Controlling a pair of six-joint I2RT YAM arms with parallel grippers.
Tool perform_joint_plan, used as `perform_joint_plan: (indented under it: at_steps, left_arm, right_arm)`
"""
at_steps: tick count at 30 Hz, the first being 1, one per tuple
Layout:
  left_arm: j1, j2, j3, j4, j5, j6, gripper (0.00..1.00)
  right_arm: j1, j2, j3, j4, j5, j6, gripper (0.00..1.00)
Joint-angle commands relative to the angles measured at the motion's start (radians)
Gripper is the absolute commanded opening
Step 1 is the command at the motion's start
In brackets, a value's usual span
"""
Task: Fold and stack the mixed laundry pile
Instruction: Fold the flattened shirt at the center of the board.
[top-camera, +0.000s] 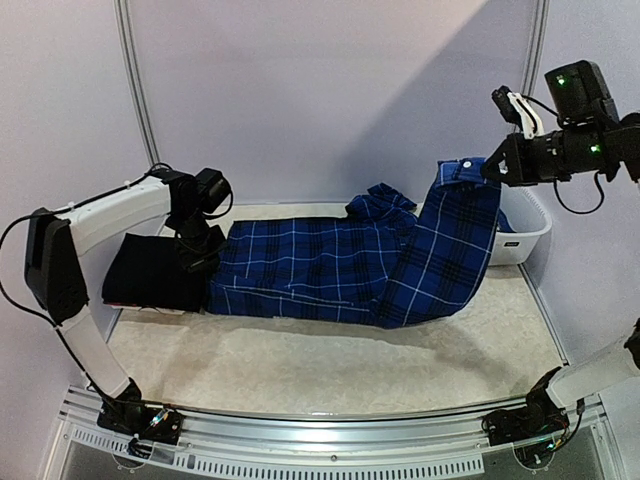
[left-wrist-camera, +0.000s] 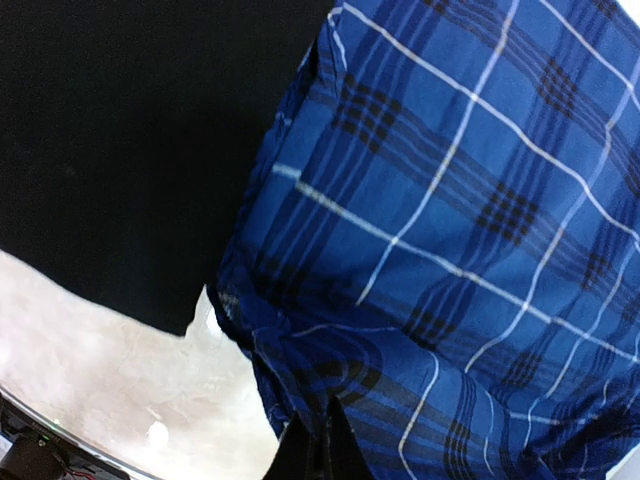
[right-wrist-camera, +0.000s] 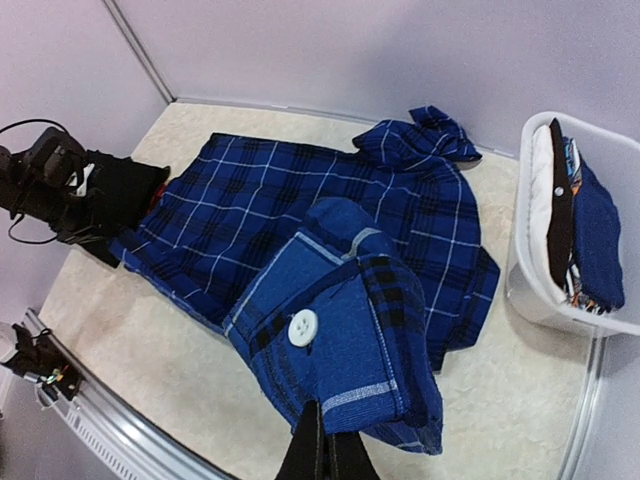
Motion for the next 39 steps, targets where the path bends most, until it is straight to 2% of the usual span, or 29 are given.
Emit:
perform_joint_plan:
  at_steps: [1,10,14,22,24,29,32,36,39]
  left_arm:
    - [0.027,0.074,0.056,-0.034,0.024,0.002,0.0]
    - [0.072,0.144,0.078,-0.01,0.044,-0.037,0.0]
    - [0.088,0.163,0.078,0.007,0.05,-0.061,0.0]
    - [0.106,0.218,0.091,0.032,0.075,-0.123,0.0]
    - [0.109,0.237,0.103,0.037,0.079,-0.128,0.0]
    - [0.117,0.308,0.153,0.028,0.097,-0.123,0.0]
    - [0.119,0.34,0.185,0.016,0.094,-0.112,0.0]
    - [0.122,0.371,0.214,0.008,0.1,-0.089,0.0]
    - [0.125,0.386,0.229,0.002,0.104,-0.075,0.0]
  right_arm:
    - [-0.05,0.078,0.044,0.127,0.12,-0.081,0.0]
    - [-0.164,0.196,0.055,0.374,-0.045,-0.231,0.0]
    - [-0.217,0.257,0.056,0.457,-0.095,-0.249,0.0]
    - [-0.246,0.374,0.085,0.612,-0.165,-0.341,0.0]
    - [-0.248,0.402,0.114,0.63,-0.142,-0.363,0.0]
    - [-0.248,0.509,0.287,0.581,0.098,-0.379,0.0]
    - [-0.246,0.521,0.351,0.545,0.106,-0.4,0.0]
    - [-0.196,0.464,0.354,0.469,0.087,-0.458,0.0]
    - [-0.113,0.418,0.286,0.407,0.214,-0.565,0.0]
